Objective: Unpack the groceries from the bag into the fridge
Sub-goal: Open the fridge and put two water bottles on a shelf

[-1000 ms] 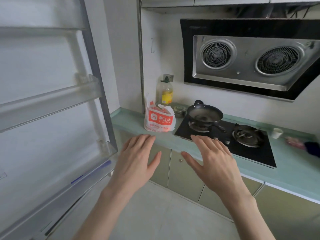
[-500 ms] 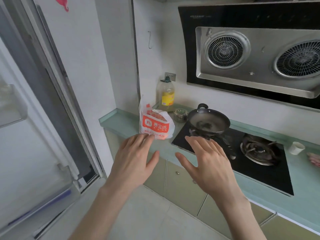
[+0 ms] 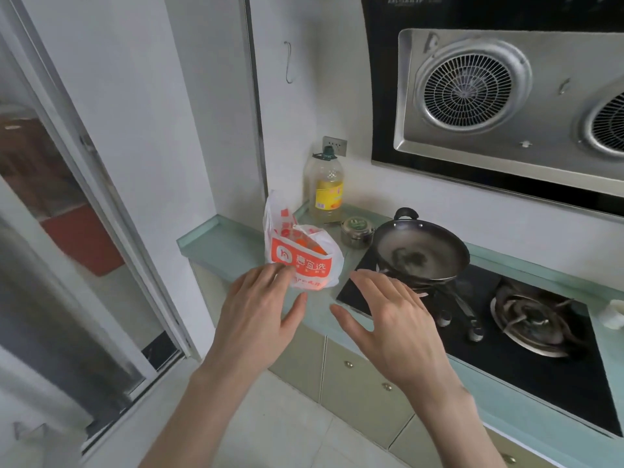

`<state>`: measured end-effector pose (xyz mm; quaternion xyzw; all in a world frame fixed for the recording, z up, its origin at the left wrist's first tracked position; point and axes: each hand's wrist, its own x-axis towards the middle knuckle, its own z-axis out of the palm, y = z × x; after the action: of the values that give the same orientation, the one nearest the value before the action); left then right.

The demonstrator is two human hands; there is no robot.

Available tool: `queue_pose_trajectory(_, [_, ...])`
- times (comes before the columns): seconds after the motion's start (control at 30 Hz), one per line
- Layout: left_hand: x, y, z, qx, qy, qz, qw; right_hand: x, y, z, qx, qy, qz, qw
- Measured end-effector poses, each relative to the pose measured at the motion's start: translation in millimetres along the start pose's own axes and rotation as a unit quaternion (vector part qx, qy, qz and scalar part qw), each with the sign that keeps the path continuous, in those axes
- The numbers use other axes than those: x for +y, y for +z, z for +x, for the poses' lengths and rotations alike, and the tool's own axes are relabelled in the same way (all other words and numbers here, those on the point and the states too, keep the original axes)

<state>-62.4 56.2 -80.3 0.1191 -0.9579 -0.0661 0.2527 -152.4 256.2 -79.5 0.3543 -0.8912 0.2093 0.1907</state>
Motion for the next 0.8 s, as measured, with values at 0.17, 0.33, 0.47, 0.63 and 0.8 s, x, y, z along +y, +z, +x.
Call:
queue_pose_trajectory(0.17, [-36, 34, 48, -0.032, -0.021, -0.026, 0.999, 2, 41, 55, -0.043, 0.012, 0.026, 0.999])
queue_pose_trajectory(0.33, [-74, 67, 91, -0.055, -0.029, -0.045, 0.997, -4, 86, 109, -0.081, 0.030, 0.057, 0.995])
queue_pose_trajectory(0.47, [-103, 91, 123, -0.055, -0.044, -0.066, 0.995, -3, 117, 145, -0.101, 0.046, 0.073, 0.991])
queue_pose_trajectory(0.63, [-128, 115, 156, -0.042, -0.076, -0.087, 0.992, 2, 144, 177, -0.136, 0.047, 0.087, 0.986])
queue_pose_trajectory(0.8, [-137, 141, 179, -0.055, -0.074, -0.086, 0.992, 6, 181, 210, -0.159, 0.050, 0.096, 0.981])
